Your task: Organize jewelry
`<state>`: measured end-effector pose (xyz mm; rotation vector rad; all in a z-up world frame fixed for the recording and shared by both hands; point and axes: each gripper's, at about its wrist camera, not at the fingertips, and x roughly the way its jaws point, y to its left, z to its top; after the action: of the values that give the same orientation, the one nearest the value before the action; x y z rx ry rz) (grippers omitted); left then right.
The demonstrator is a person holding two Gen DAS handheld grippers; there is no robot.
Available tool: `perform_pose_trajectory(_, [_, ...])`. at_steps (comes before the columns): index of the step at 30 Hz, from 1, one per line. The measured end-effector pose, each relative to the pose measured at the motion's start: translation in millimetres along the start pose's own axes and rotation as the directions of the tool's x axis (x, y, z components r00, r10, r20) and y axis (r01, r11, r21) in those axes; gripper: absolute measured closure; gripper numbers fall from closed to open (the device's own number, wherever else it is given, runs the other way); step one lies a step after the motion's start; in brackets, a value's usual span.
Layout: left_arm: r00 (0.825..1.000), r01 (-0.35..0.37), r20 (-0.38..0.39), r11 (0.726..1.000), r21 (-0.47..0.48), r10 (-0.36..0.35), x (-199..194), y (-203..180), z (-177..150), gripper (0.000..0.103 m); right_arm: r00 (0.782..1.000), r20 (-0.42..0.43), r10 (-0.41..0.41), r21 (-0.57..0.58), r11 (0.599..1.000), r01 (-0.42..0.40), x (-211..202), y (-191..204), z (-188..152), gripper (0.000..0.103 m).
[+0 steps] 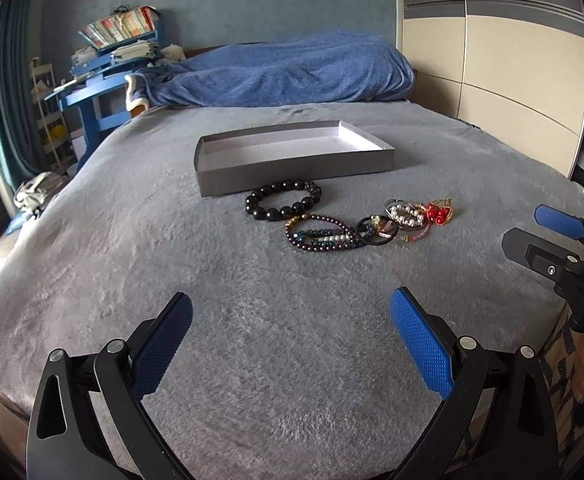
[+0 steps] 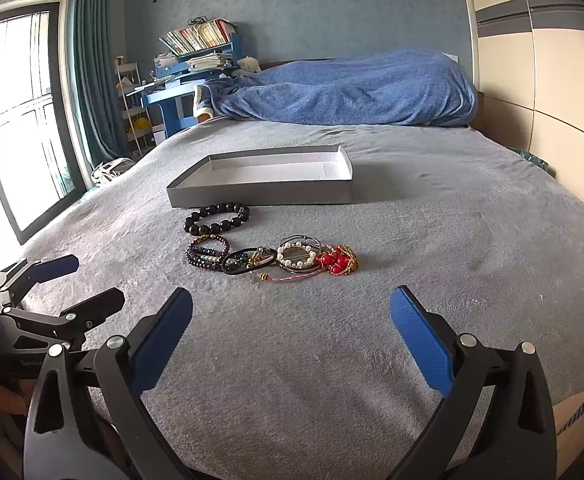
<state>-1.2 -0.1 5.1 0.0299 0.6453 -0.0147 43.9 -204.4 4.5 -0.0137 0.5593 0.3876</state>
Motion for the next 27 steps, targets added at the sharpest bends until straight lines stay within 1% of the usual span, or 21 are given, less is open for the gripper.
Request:
perform_pose_trajectory(11, [1.000,-0.001,0.013,1.000,-0.002,0.001,-6.0,0.5,2.2,0.005,1.000,0.001,0.002,-0.002,1.000,-0.002,-2.3,-0.8,0.6,0.005])
perform_pose_trajectory(27, [1.000,-0.005,0.006,1.000,-0.006,0.005,2.1,-0.4,-0.8,0.005,1.000,0.002,0.002,-0.001,1.000,-0.002,-2.7,0.0,1.0,0.005])
